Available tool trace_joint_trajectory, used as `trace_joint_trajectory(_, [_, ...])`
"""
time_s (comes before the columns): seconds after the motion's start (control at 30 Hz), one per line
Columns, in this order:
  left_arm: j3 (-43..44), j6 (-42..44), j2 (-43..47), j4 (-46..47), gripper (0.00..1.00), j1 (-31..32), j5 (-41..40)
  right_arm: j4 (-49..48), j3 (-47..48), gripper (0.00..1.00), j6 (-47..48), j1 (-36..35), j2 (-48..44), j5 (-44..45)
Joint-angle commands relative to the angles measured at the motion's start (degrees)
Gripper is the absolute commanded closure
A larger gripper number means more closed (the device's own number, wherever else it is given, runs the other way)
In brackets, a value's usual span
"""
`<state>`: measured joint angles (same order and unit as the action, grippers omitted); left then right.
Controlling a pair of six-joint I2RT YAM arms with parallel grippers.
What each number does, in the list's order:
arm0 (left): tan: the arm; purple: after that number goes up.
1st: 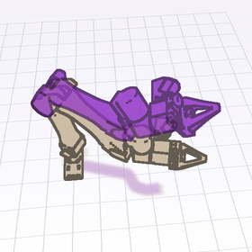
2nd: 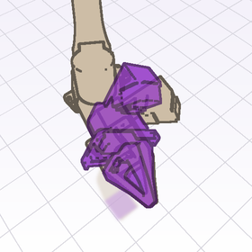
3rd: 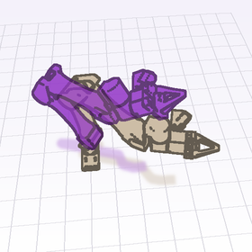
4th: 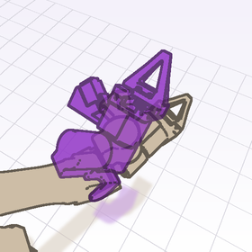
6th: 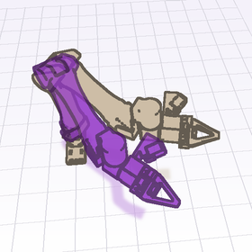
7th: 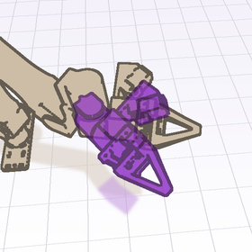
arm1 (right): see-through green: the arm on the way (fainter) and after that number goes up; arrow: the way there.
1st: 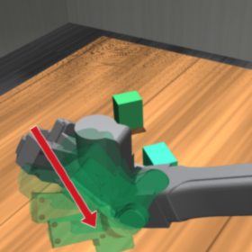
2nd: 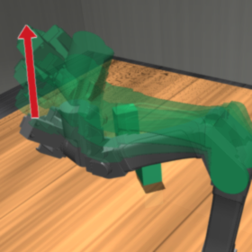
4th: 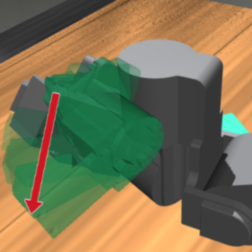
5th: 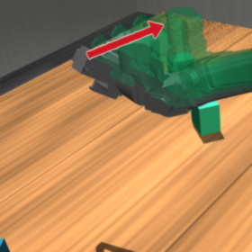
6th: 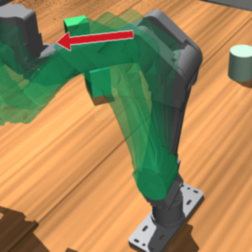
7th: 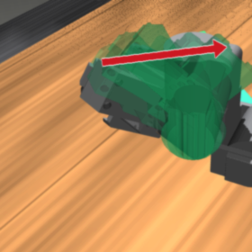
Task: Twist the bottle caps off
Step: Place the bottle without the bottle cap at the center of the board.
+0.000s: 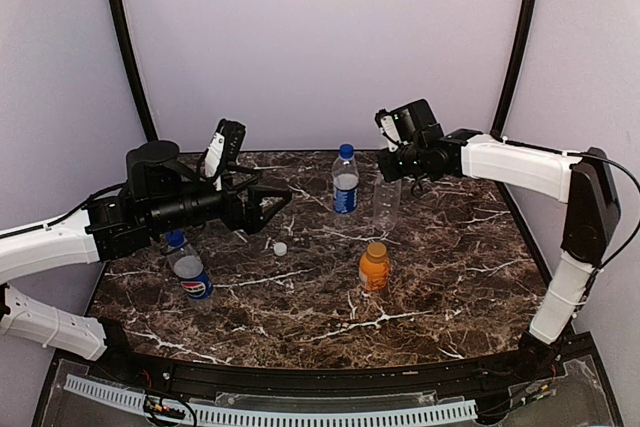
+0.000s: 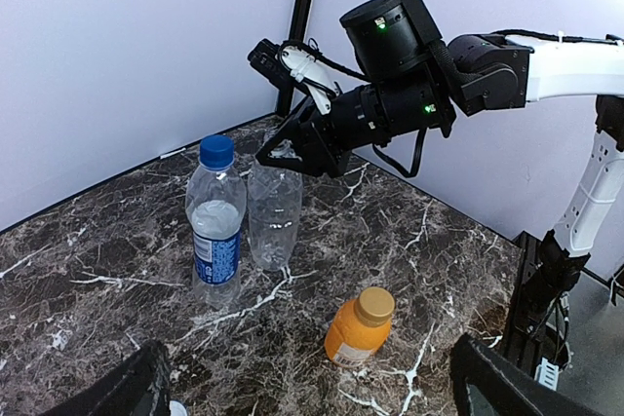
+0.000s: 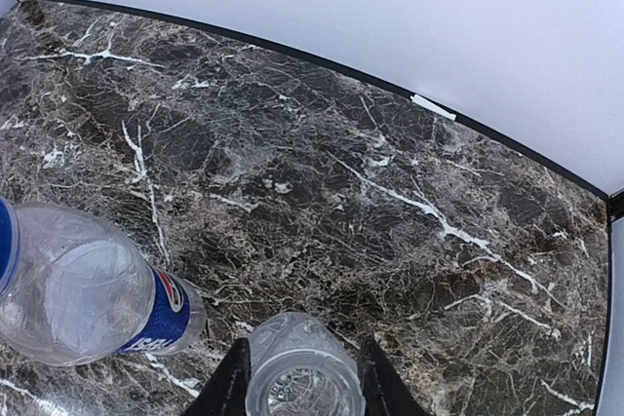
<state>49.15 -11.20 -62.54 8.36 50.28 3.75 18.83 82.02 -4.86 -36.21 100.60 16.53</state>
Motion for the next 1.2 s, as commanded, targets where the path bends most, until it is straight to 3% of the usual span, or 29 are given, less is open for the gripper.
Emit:
trace_joint_trajectory(0.0, [-0.3, -0.5, 1.4, -0.5, 0.01, -0.3, -0.6, 0.1, -1.4, 0.64, -0.4, 0.7, -1.3, -0.1])
trace_joint_trajectory(0.67, [-0.8, 0.3, 1.5, -0.9, 0.01, -0.3, -2.2, 4.4, 3.5, 0.28, 1.0, 0.4, -7.0, -4.0])
trace_joint_trajectory(0.87, [-0.3, -0.3, 1.3, -1.8, 0.01, -0.2, -2.9, 5.2, 6.5, 0.23, 1.9, -1.2, -7.4, -7.2])
trace_joint_trajectory(1.17, [-0.4, -0.8, 1.5, -1.9, 0.01, -0.3, -2.9, 8.1, 15.1, 0.23, 2.9, -4.7, -0.6, -8.4])
